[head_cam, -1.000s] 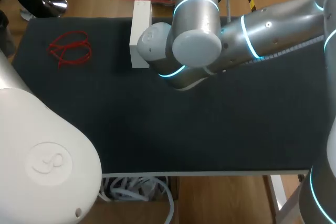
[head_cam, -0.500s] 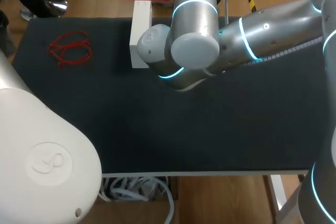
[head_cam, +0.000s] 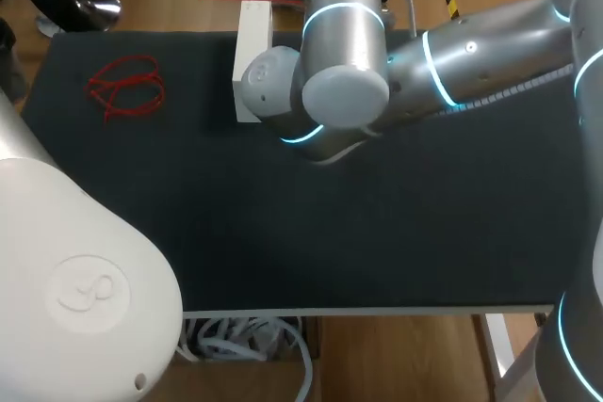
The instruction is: Grab the tape and strap the tape.
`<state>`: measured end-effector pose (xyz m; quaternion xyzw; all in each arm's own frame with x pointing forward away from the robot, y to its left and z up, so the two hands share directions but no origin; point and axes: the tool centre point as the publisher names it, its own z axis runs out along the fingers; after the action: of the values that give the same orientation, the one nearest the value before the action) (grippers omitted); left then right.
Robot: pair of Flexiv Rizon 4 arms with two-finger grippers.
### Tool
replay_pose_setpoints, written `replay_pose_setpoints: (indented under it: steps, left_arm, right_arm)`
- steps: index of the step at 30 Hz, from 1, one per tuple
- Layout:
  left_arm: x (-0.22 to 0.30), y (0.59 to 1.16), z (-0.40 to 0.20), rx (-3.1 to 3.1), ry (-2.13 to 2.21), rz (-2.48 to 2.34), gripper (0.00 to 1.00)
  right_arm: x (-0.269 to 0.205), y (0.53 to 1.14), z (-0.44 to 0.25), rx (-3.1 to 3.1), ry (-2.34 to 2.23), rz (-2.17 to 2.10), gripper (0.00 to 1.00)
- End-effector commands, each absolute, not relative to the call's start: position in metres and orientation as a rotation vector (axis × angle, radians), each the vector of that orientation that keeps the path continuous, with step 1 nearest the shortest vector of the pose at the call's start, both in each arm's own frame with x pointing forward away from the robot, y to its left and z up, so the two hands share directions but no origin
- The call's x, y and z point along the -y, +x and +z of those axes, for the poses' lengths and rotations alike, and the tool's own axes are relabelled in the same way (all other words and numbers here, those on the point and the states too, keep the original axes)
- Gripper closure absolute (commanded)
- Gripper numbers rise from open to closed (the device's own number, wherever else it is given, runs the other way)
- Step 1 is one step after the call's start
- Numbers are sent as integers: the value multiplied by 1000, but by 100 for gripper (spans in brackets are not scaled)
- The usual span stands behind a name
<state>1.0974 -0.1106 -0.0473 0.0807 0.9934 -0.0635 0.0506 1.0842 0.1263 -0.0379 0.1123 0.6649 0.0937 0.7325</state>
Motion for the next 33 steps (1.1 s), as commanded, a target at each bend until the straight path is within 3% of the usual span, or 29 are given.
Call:
replay_pose_setpoints:
  steps: [1, 33]
  left_arm:
    - [111, 1097, -47, -3026, 244, -190, 100]
    - [111, 1097, -47, -3026, 244, -190, 100]
  right_arm:
    - [-131, 1091, -37, -1451, 252, 175, 100]
    - [-196, 1102, -34, -1448, 57, 173, 100]
